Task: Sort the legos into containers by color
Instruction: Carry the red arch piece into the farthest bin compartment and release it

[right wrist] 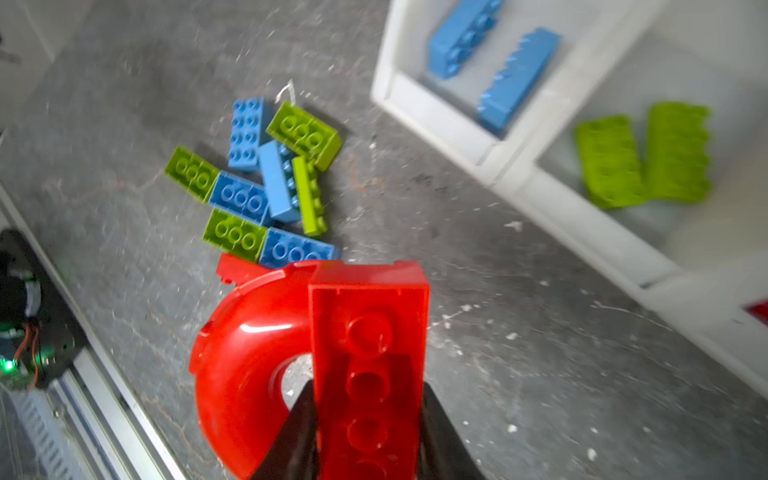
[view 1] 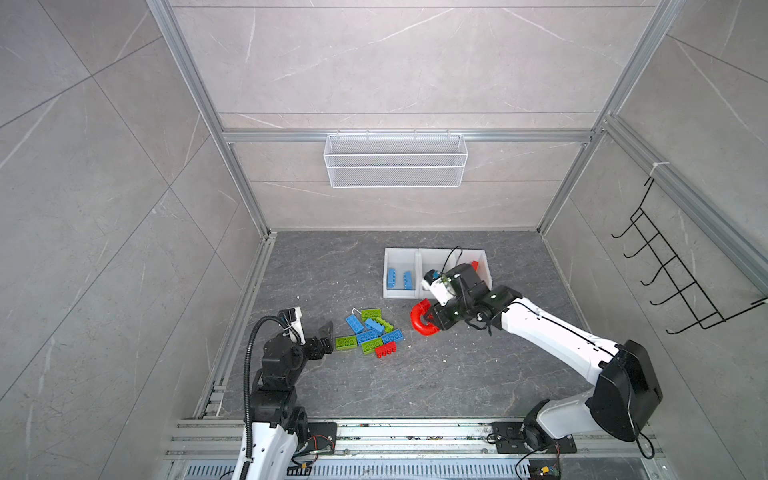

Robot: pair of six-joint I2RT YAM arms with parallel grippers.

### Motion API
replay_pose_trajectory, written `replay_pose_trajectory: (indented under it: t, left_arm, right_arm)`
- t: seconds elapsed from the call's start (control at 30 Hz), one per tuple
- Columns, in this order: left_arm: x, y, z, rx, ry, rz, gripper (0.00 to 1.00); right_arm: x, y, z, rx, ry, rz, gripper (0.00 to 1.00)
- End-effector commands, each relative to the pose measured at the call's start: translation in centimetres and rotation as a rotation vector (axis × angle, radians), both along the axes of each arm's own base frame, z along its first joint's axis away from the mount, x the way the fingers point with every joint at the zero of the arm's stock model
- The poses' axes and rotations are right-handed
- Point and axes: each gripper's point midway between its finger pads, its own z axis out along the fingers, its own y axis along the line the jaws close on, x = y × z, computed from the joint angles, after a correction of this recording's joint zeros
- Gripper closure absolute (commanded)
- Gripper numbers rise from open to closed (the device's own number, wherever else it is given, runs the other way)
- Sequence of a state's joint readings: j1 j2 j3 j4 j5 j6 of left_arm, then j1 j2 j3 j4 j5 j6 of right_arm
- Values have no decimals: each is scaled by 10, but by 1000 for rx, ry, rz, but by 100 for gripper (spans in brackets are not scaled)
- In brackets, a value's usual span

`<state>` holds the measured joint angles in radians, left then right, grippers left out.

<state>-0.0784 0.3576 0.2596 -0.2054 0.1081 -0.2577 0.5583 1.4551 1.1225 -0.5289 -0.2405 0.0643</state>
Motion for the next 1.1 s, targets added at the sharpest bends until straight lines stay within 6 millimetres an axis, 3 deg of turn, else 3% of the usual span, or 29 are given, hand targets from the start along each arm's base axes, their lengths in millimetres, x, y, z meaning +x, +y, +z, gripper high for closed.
replay_pose_trajectory:
  t: [0.0,0.23,0.5,0.7,0.9,1.07]
  left_arm:
    - [2,0,14,4,-38,-2,0]
    - [2,1,13,4,-37,4,0]
    - [2,2,13,4,-34,11,0]
    - [2,2,13,4,-35,10,0]
    - [2,2,13,4,-34,14,0]
    - [2,5,13,5,-33,27,0]
  right_arm:
    - [39,-32,16,73,22,-174,89]
    - [114,-112,7,102,55,-424,89]
    - [161,-170,-11,61,74,-586,88]
    - [182,-179,-29,14,94,-600,86]
    - [190,-180,-44,-3,124,-601,84]
    - [190,-181,-47,-8,124,-602,70]
